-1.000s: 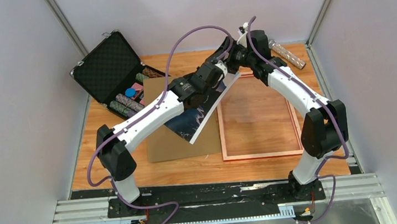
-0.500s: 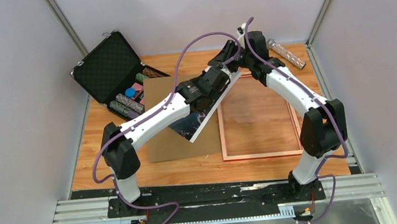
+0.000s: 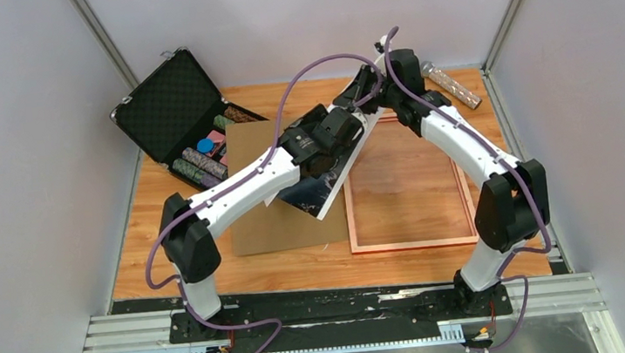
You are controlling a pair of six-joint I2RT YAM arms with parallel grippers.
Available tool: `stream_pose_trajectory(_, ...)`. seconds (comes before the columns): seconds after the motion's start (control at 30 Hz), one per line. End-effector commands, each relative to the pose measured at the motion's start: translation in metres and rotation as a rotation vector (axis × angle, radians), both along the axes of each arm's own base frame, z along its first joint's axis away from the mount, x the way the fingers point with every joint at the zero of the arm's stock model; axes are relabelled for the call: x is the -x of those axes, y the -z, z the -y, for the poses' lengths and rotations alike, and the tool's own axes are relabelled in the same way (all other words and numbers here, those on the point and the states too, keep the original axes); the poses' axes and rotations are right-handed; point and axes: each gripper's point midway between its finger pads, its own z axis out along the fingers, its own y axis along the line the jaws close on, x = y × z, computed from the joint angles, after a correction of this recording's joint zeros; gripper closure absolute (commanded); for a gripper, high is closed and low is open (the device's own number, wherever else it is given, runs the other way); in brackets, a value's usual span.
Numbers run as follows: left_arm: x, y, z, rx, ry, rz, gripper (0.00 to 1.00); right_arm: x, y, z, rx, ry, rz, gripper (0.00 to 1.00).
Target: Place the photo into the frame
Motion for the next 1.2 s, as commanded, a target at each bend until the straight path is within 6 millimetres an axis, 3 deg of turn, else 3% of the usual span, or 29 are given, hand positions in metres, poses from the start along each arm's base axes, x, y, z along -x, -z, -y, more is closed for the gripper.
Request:
stream_pose_trajectory(0.0, 0.015, -0.037, 0.004, 0.149, 0.043, 0.009, 0.11, 0.007, -0.046, 0.012, 0.022, 0.0, 0.157, 1.0)
stream_pose_trajectory(0.1, 0.027, -0.061, -0.002, 0.224, 0.073, 0.021, 0.05, 0.014, -0.058, 0.015, 0.028, -0.018, 0.207, 1.0)
stream_pose_trajectory(0.33, 0.055, -0.105, -0.016, 0.382, 0.191, 0.02, 0.01, 0.043, -0.091, 0.023, 0.03, -0.09, 0.347, 1.0)
stream_pose_trajectory(0.53, 0.057, -0.149, -0.048, 0.519, 0.215, 0.053, 0.0, 0.094, -0.134, 0.015, -0.001, -0.278, 0.504, 1.0)
stream_pose_trajectory(0.6, 0.056, -0.168, -0.062, 0.58, 0.217, 0.074, 0.0, 0.108, -0.15, 0.018, -0.002, -0.296, 0.553, 1.0)
stream_pose_trajectory(0.67, 0.064, -0.183, -0.062, 0.618, 0.27, 0.078, 0.0, 0.115, -0.163, 0.028, 0.004, -0.258, 0.579, 1.0)
stream_pose_trajectory(0.8, 0.092, -0.184, -0.039, 0.674, 0.453, -0.022, 0.0, 0.101, -0.172, 0.051, -0.005, -0.129, 0.538, 1.0)
stream_pose_trajectory(1.0, 0.135, -0.136, -0.001, 0.639, 0.714, -0.325, 0.0, 0.065, -0.162, 0.076, -0.045, -0.006, 0.42, 1.0)
stream_pose_trajectory(1.1, 0.156, -0.12, 0.001, 0.618, 0.779, -0.43, 0.0, 0.058, -0.161, 0.084, -0.051, 0.0, 0.41, 1.0)
stream_pose_trajectory(1.17, 0.154, -0.121, 0.0, 0.614, 0.774, -0.405, 0.0, 0.06, -0.161, 0.084, -0.062, -0.031, 0.416, 1.0)
